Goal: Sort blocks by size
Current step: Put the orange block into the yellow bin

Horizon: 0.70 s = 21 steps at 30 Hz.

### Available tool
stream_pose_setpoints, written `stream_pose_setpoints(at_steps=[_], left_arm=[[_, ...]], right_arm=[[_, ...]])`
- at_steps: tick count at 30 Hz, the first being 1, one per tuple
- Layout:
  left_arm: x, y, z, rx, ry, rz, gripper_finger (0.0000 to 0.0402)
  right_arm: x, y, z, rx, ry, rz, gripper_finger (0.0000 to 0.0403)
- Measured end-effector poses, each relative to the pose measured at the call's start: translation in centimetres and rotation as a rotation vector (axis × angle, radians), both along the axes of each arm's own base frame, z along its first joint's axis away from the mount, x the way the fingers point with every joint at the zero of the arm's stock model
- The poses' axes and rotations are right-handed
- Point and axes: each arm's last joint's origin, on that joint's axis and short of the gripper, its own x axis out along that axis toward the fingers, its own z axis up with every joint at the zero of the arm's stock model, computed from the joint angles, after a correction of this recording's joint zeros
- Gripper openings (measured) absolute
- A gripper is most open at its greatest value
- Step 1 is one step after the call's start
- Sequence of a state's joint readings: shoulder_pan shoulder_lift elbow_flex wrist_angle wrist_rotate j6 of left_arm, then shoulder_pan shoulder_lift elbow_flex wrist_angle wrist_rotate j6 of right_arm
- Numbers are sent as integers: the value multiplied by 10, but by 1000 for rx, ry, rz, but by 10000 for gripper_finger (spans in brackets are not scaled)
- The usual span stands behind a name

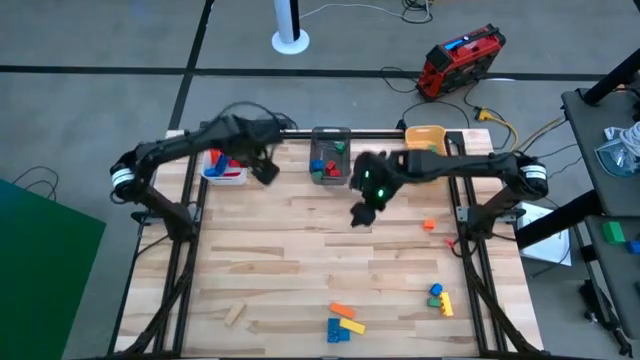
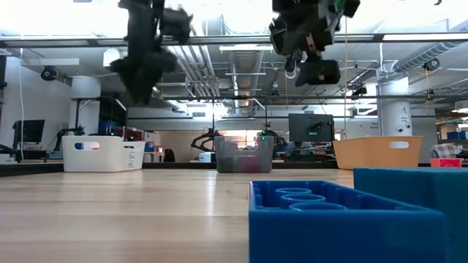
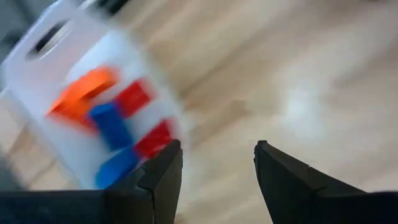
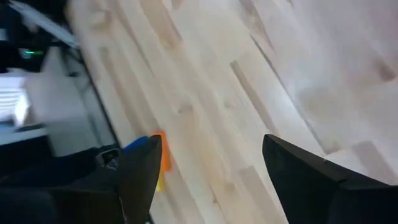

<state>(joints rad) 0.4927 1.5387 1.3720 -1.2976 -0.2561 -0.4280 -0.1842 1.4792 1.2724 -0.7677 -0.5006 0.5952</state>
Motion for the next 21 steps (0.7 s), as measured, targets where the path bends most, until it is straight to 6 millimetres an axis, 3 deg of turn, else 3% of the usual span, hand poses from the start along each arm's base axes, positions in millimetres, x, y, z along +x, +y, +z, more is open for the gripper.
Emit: stream_pose_setpoints(at_steps=[5, 11, 16, 21], left_arm=[[31, -60, 9, 42, -122, -294, 175], [46, -121, 21, -67, -317, -589, 175], [44, -155, 39, -118, -494, -796, 175], [34, -173, 53, -97, -613, -891, 175]], right_arm=[[4, 51, -2, -125, 52, -17, 251], [0, 109, -4, -269, 57, -74, 229], [-7, 146, -9, -320, 57, -76, 214], [-10, 176, -18, -306, 63, -35, 213]])
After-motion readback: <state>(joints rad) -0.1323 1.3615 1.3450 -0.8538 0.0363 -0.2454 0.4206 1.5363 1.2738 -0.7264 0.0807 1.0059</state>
